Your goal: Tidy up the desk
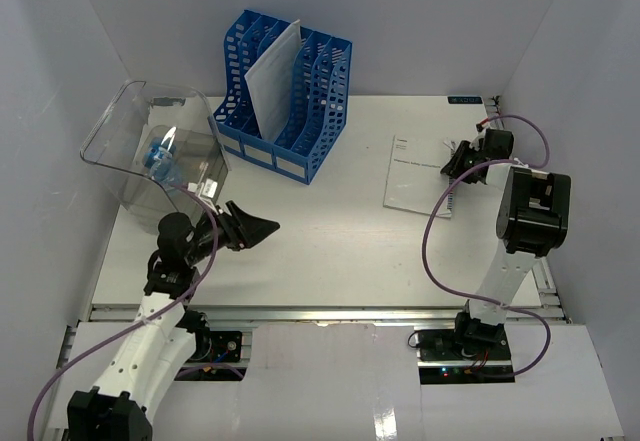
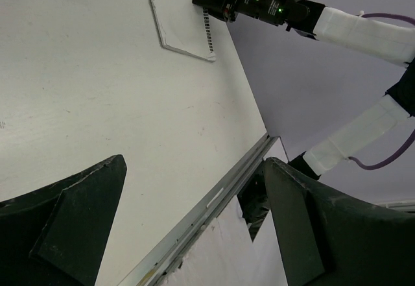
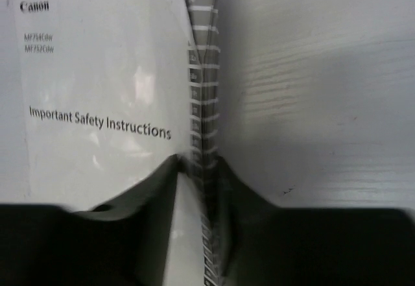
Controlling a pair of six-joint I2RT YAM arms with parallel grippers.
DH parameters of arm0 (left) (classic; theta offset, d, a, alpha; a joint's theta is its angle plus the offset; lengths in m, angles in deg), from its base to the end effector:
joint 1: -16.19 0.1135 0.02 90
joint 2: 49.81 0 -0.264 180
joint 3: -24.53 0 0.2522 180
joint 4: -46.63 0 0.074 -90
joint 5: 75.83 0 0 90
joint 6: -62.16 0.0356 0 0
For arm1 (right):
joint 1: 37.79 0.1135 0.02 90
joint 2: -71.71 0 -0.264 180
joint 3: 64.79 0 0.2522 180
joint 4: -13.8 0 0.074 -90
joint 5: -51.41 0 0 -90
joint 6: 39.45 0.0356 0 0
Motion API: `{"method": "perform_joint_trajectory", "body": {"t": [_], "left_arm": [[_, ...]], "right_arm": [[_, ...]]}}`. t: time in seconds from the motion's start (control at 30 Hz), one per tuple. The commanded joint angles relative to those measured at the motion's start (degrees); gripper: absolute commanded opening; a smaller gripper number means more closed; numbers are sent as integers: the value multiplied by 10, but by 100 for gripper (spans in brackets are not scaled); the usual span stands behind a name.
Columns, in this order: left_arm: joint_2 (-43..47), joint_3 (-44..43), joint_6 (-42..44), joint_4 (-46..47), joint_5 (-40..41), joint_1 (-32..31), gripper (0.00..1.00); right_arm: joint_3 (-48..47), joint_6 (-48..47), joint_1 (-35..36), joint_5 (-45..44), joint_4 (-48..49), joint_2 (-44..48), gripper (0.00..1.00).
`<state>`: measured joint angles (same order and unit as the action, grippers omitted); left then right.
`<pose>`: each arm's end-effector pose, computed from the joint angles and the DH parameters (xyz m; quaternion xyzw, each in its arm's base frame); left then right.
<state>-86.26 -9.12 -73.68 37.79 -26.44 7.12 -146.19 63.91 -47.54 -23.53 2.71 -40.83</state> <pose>0.1529 -0.0479 0.2376 -0.0213 0.7590 -0.5119 0.4017 0.4128 -0.0616 0.1541 0.1296 0.8987 0.1324 0.3974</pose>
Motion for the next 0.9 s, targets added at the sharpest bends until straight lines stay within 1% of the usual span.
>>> {"method": "perform_joint_trajectory", "body": {"t": [0.0, 0.03, 0.1, 0.27, 0.3, 0.37, 0.4, 0.53, 0.6, 0.67, 0.87], "left_arm": [[-43, 23, -52, 108, -11, -27, 98], [-53, 26, -56, 121, -4, -37, 98], [-81, 26, -57, 148, 20, -70, 98], [-191, 8, -55, 229, 72, -154, 98], [-220, -2, -54, 237, 86, -173, 98], [-260, -20, -37, 257, 105, -198, 98], [-278, -32, -37, 257, 116, -210, 98], [-382, -92, 6, 280, 144, -256, 98], [-407, -116, 14, 290, 152, -270, 98], [-461, -146, 31, 296, 161, -291, 98], [-556, -208, 51, 311, 190, -329, 98]], "right_arm": [[-3, 10, -19, 69, -13, -25, 15], [-3, 12, -24, 86, -13, -26, 11], [0, 13, -39, 111, -12, -26, 8], [37, 30, -77, 248, 13, 1, 8], [56, 31, -85, 282, 27, 17, 8], [85, 31, -96, 324, 40, 55, 8], [97, 26, -96, 340, 41, 56, 8], [159, -12, -97, 443, 40, 141, 8], [170, -29, -96, 477, 20, 152, 8], [175, -58, -95, 520, -16, 173, 8], [184, -177, -89, 603, -131, 193, 8]]}}
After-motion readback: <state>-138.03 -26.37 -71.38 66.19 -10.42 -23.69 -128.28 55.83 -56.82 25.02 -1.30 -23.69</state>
